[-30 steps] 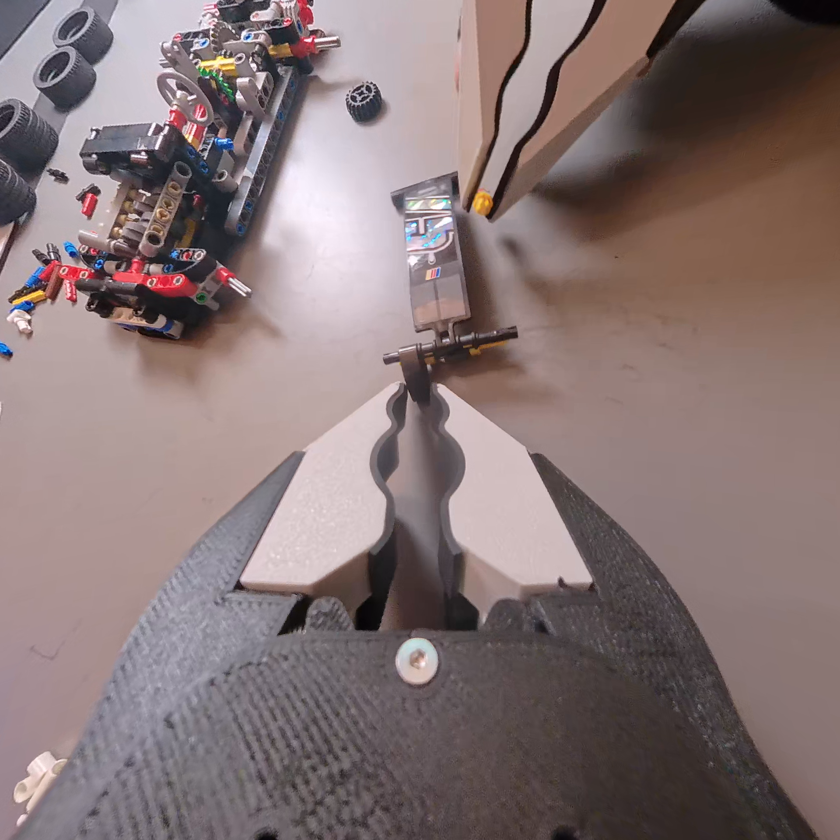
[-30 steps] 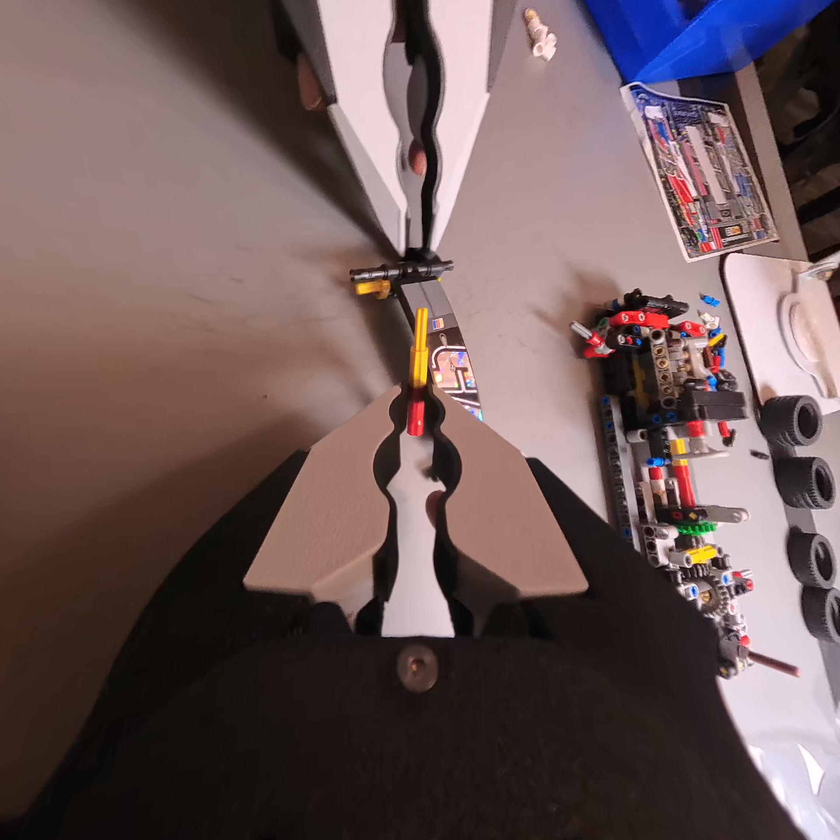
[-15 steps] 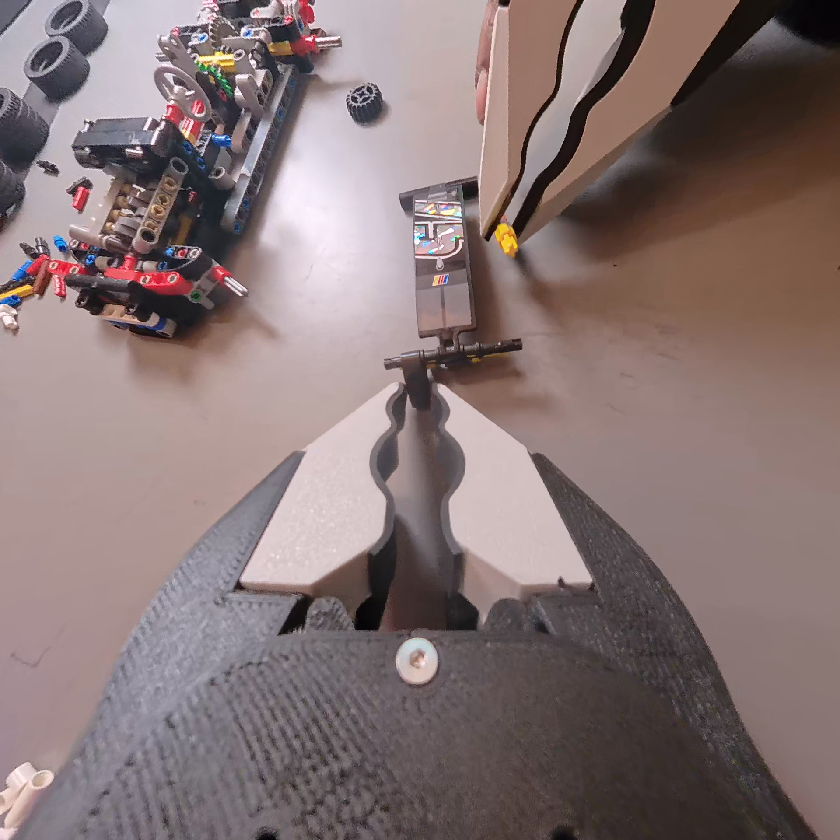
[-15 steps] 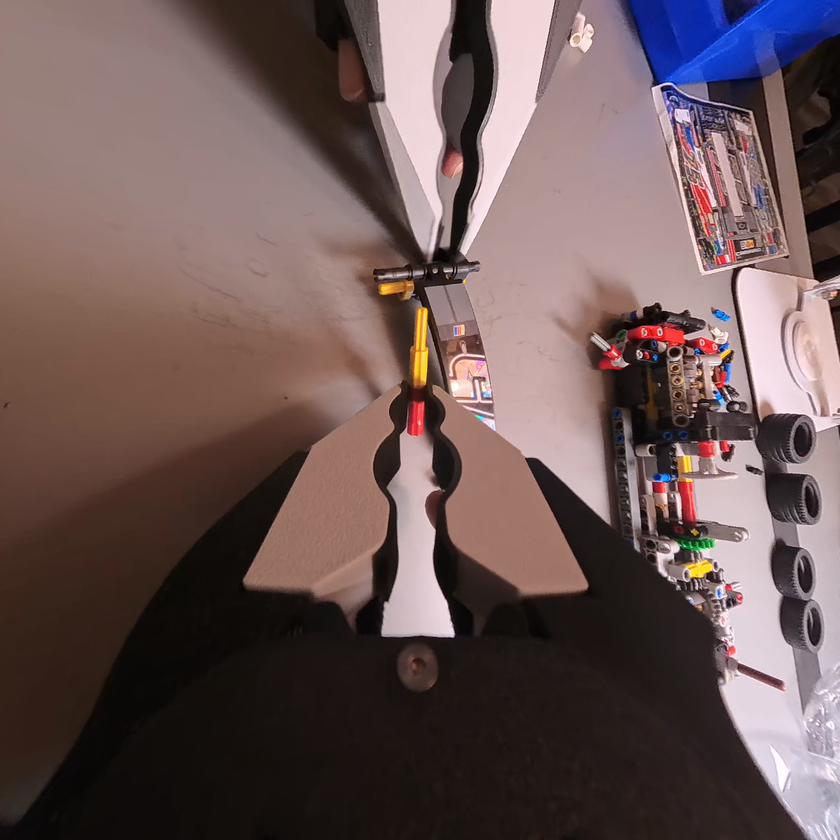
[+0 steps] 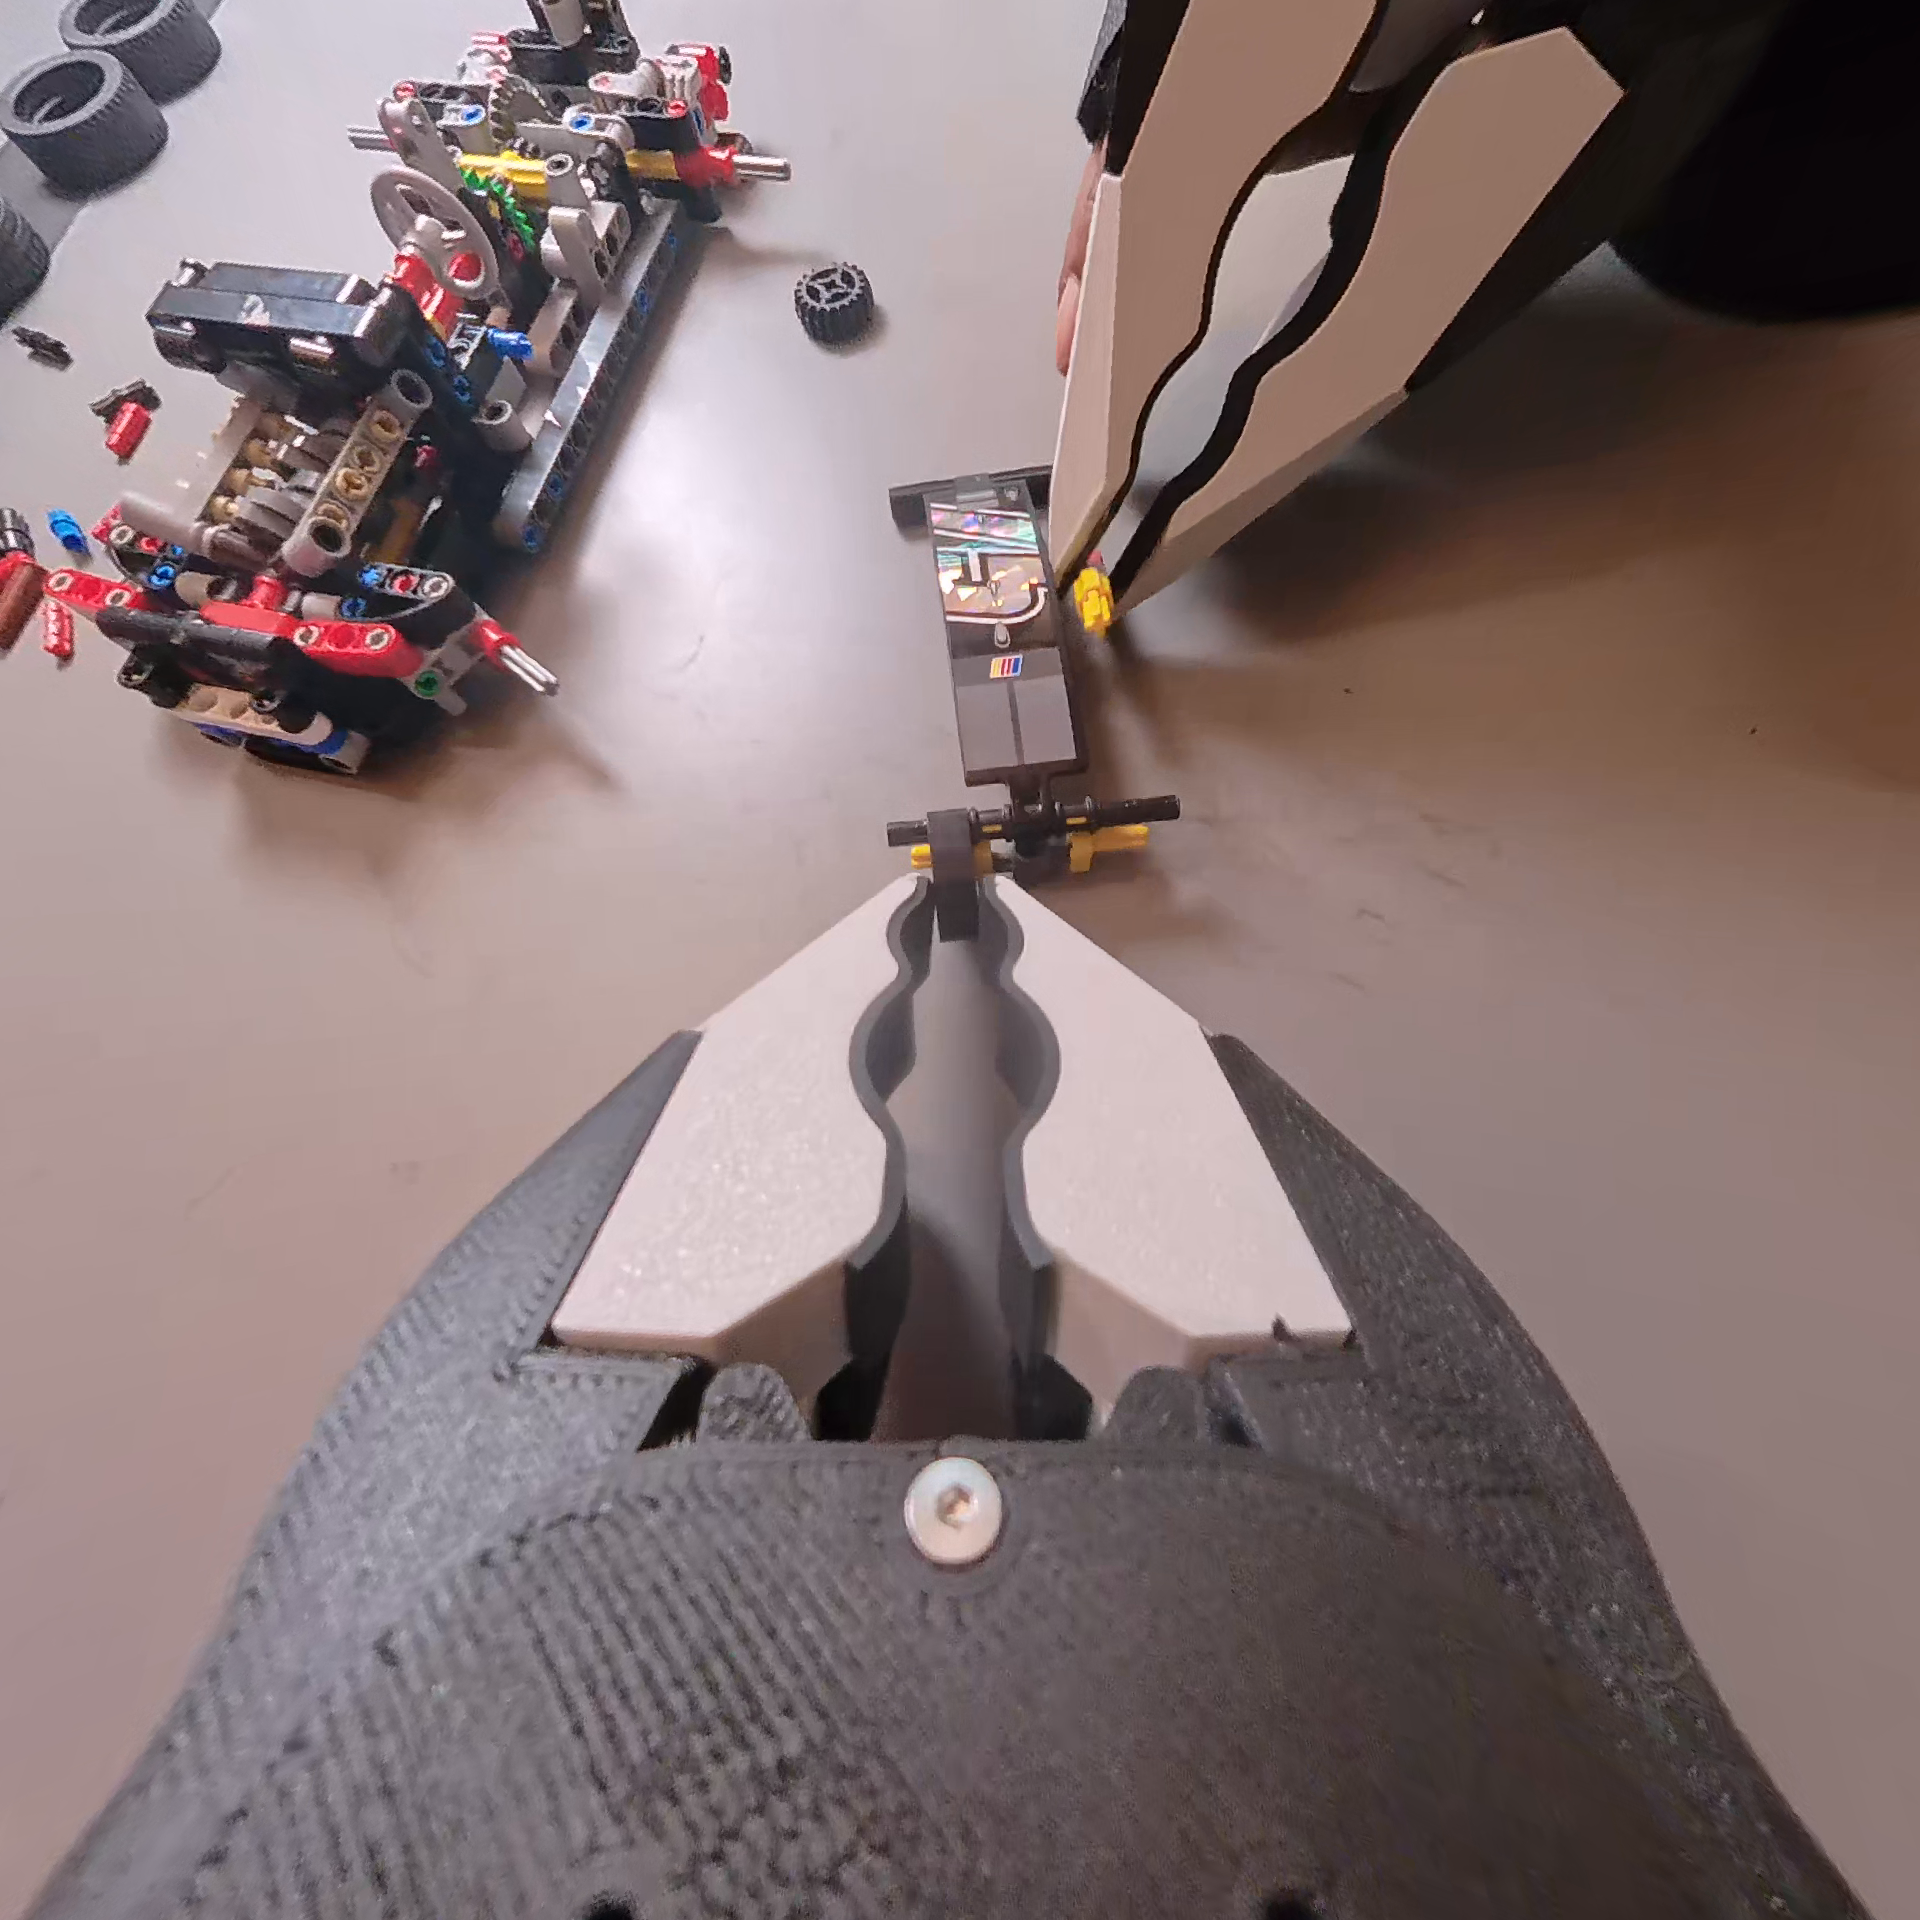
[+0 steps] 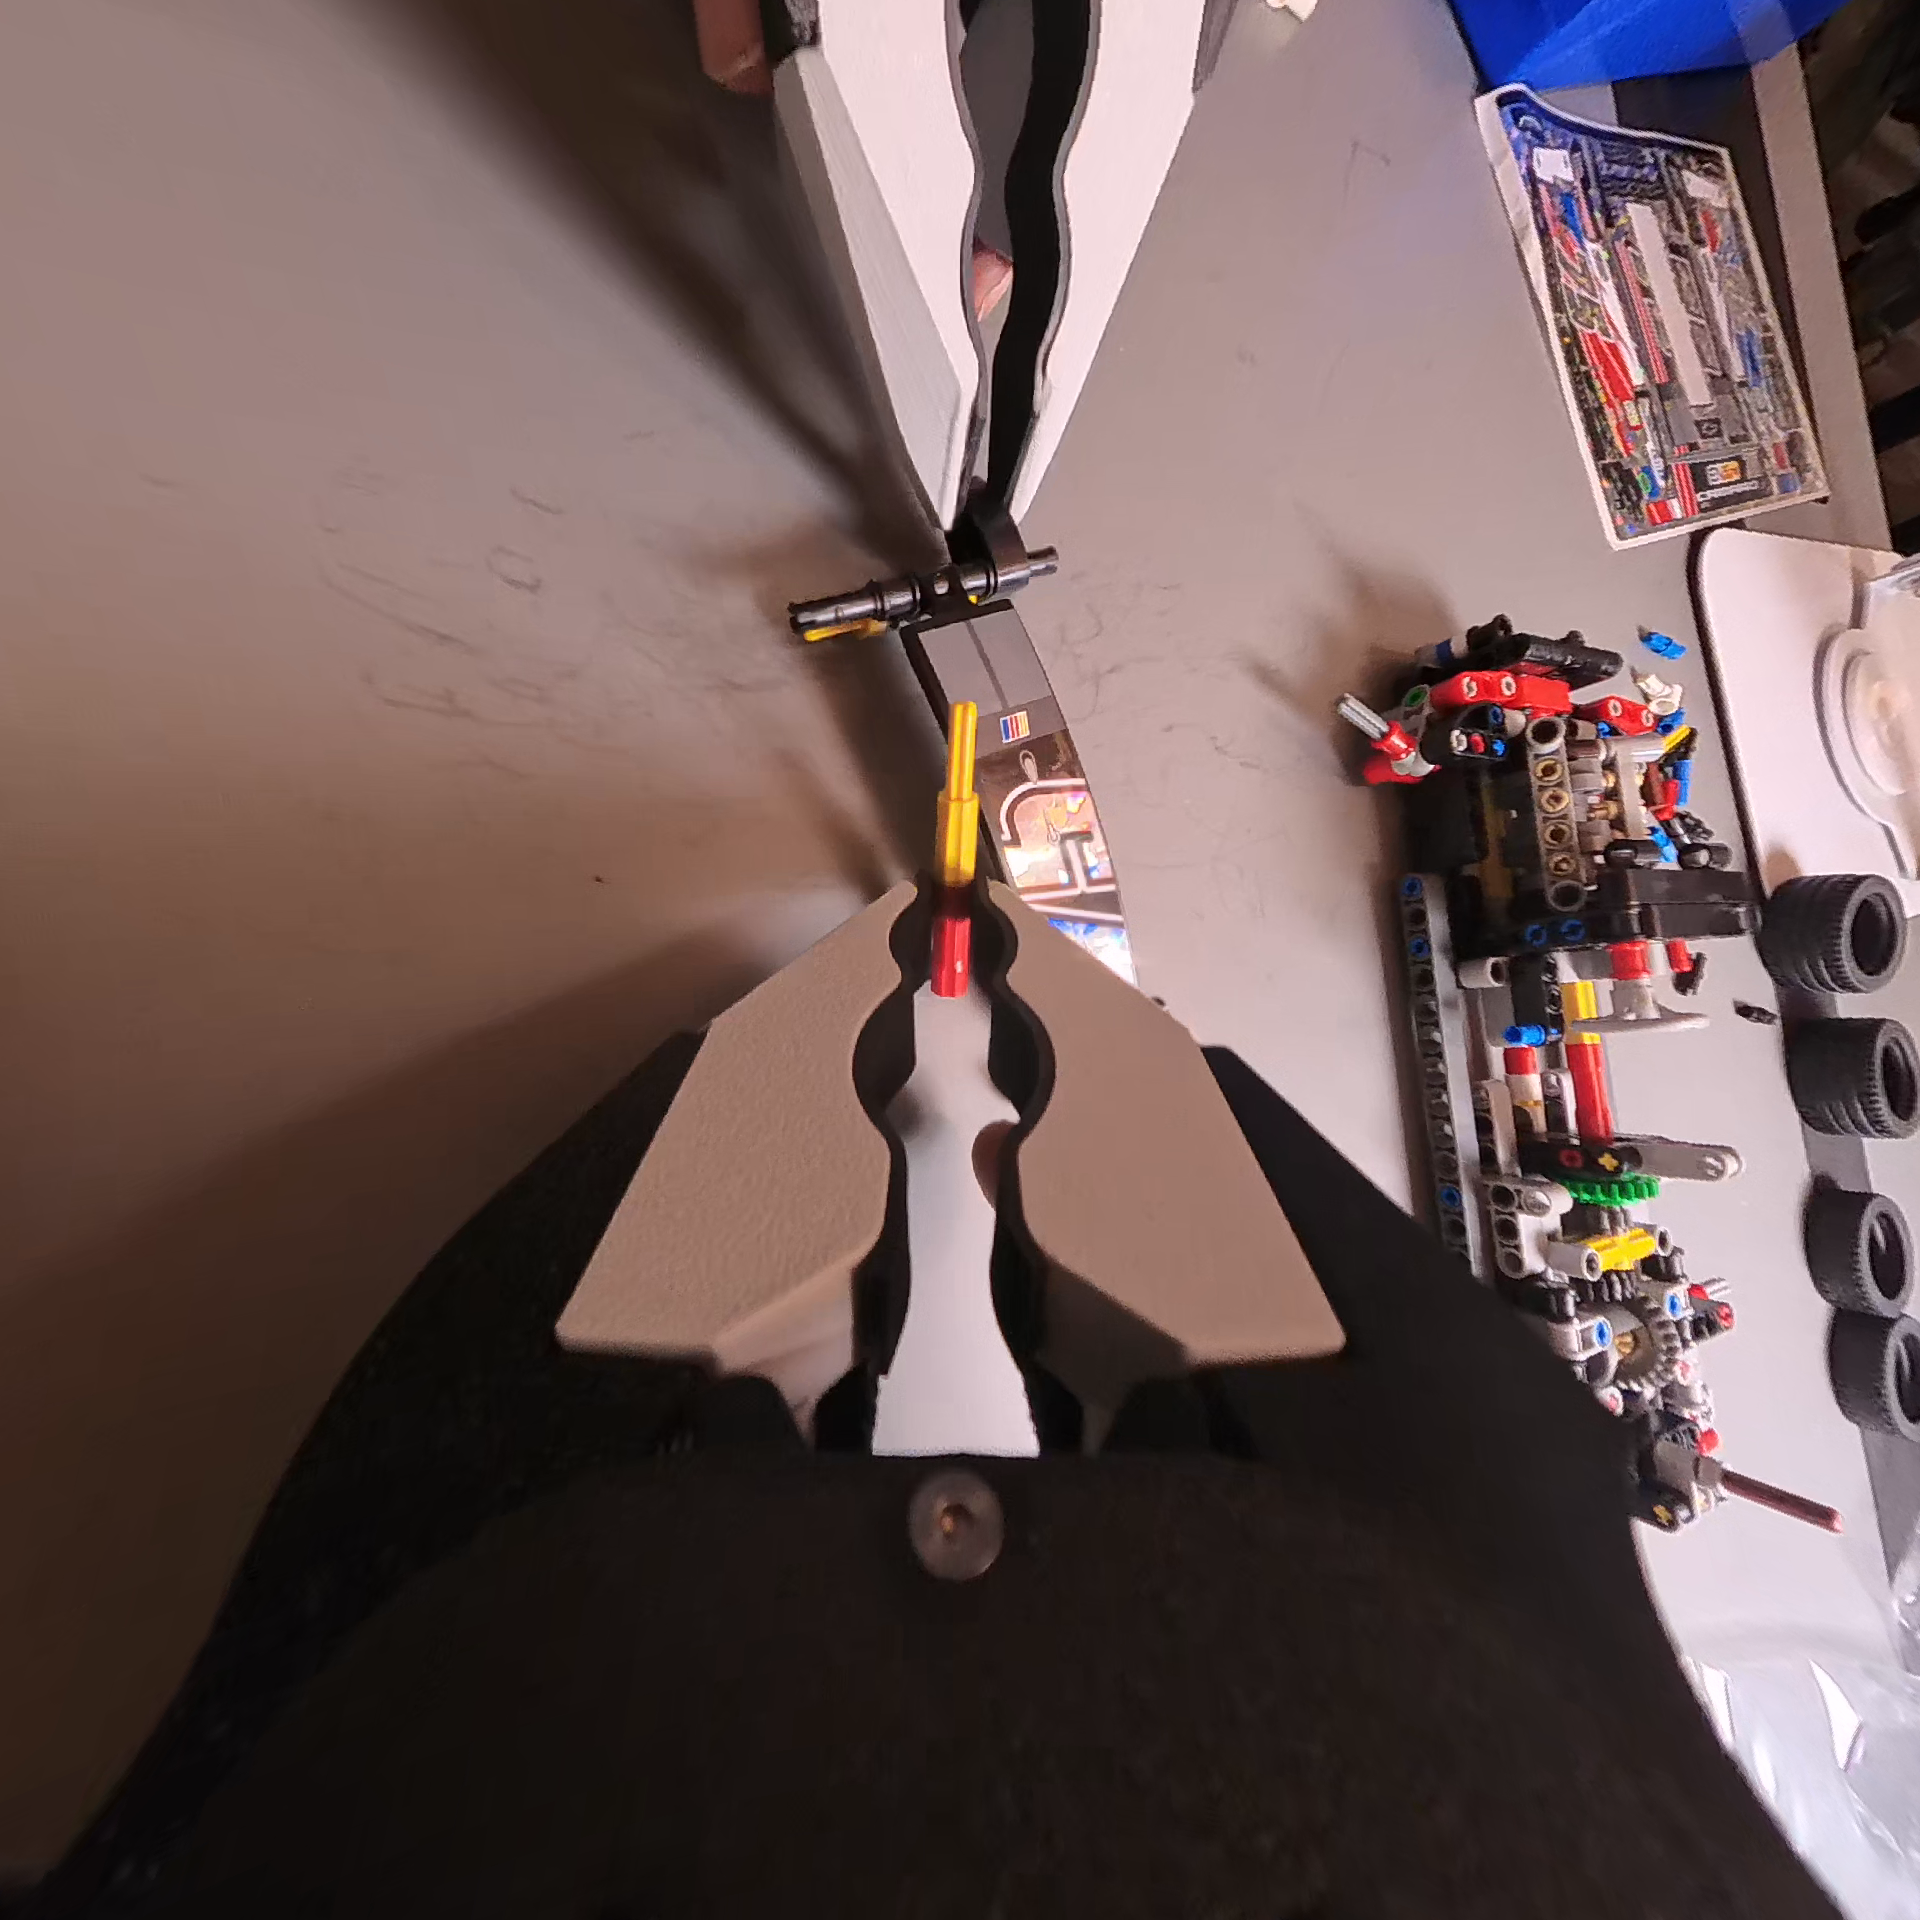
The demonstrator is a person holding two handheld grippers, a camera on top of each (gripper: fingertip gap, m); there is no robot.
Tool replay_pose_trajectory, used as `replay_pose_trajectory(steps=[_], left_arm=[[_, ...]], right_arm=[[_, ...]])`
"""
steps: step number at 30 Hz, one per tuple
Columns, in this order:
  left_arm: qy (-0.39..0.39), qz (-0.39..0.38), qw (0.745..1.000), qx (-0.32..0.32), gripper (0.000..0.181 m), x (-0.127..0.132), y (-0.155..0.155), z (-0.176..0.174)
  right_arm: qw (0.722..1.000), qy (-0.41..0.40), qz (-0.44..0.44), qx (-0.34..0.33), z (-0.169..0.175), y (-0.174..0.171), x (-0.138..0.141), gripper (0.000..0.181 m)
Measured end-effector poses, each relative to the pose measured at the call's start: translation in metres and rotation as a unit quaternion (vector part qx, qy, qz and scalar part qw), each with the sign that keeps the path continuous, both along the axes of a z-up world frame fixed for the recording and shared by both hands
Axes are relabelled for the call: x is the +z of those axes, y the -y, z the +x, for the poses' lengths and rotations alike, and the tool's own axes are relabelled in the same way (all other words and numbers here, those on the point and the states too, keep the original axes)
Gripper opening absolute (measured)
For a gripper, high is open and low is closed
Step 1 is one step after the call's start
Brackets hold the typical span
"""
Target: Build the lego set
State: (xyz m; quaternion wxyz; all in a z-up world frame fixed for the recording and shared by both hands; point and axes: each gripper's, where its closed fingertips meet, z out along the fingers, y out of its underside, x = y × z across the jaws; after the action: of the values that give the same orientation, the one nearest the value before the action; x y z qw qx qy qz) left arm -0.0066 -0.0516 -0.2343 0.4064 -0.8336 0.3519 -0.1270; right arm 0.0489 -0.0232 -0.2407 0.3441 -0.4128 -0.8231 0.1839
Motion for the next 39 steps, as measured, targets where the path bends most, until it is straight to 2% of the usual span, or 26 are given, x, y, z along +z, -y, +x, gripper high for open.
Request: replay_pose_trajectory(steps=[27, 39], left_arm=[[-0.011, 0.000, 1.000, -0.011, 0.008, 0.001, 0.011, 0.002], [-0.016, -0.007, 1.000, -0.016, 0.009, -0.003, 0.013, 0.002]], right_arm=[[1.000, 0.009, 0.012, -0.012, 0.004, -0.012, 0.002, 0.003], [0.994, 0.053, 0.091, 0.008, 0.017, -0.026, -0.004, 0.004]])
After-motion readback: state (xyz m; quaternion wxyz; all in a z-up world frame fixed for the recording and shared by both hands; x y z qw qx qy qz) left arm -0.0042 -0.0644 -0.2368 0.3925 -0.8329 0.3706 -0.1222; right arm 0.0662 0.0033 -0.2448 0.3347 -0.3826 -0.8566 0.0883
